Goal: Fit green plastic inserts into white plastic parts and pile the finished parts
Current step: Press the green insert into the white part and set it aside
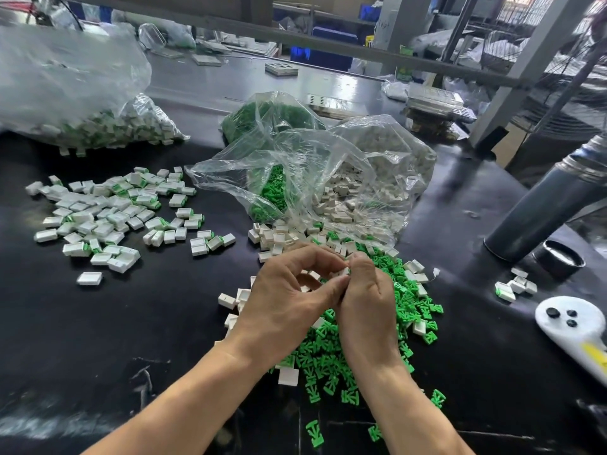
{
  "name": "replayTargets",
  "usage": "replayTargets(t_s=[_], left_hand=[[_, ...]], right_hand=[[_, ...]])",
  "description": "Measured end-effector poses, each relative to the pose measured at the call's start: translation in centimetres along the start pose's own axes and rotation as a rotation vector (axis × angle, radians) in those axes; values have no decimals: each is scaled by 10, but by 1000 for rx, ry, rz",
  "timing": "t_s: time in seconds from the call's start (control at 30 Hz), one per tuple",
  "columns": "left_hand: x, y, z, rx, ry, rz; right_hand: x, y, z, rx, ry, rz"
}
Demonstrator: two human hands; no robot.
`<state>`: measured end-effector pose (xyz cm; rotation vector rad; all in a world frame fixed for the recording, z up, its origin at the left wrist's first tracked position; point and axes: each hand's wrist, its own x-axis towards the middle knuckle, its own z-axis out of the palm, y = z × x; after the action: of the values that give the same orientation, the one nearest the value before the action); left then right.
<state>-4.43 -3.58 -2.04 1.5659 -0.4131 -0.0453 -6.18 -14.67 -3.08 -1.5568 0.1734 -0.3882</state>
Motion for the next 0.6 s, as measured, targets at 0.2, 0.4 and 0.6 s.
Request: replayTargets(t_s=[0.2,0.4,0.6], left_hand=[[-1,2,1,-12,17,-6],[-1,1,0,-41,20,-3],[-1,1,0,-46,27,-3]], right_hand=[[0,-2,0,-36,19,-44],[-1,-4,2,-15,3,-48],[-1,-5,3,-26,5,-51]])
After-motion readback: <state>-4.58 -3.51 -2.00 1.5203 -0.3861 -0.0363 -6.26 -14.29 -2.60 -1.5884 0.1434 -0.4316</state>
